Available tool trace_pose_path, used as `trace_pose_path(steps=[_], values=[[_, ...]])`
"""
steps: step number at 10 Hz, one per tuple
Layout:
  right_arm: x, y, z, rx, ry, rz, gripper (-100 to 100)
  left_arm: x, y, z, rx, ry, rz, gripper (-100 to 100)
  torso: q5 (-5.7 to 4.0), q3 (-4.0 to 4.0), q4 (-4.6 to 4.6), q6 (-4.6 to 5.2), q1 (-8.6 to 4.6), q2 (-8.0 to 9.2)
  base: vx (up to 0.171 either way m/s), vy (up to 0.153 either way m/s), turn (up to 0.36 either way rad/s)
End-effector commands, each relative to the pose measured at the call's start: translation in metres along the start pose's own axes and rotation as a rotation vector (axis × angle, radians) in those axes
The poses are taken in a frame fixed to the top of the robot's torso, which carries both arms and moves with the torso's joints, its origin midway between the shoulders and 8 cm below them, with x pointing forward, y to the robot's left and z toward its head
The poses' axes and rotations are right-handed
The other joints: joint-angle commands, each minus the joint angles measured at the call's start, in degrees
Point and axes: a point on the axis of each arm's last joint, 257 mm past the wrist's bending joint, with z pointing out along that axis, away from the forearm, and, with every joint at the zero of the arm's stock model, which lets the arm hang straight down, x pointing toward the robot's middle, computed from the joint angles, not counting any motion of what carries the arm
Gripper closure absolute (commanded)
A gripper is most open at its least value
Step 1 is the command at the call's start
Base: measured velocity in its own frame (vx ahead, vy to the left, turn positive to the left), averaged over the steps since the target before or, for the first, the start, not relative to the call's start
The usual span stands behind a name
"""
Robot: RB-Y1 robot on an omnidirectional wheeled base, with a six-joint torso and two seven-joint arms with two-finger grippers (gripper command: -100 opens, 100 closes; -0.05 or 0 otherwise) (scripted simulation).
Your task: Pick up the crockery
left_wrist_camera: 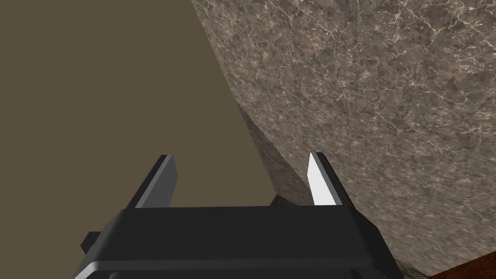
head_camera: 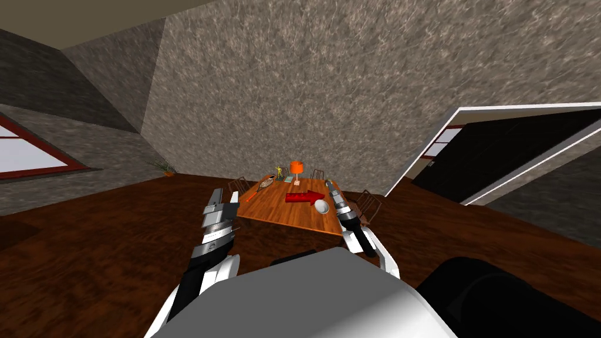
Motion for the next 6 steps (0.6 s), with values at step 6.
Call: trace_pose_path(steps=[6], values=[[0.042,-0.104,-0.053,0.249,0.225,-0.183,-100,0.0,0.0,0.0,0.0,0.0,0.0,0,-0.03,-0.05,-0.02,0.06,-0.16,-0.1,-0.024,0.025,0.232]])
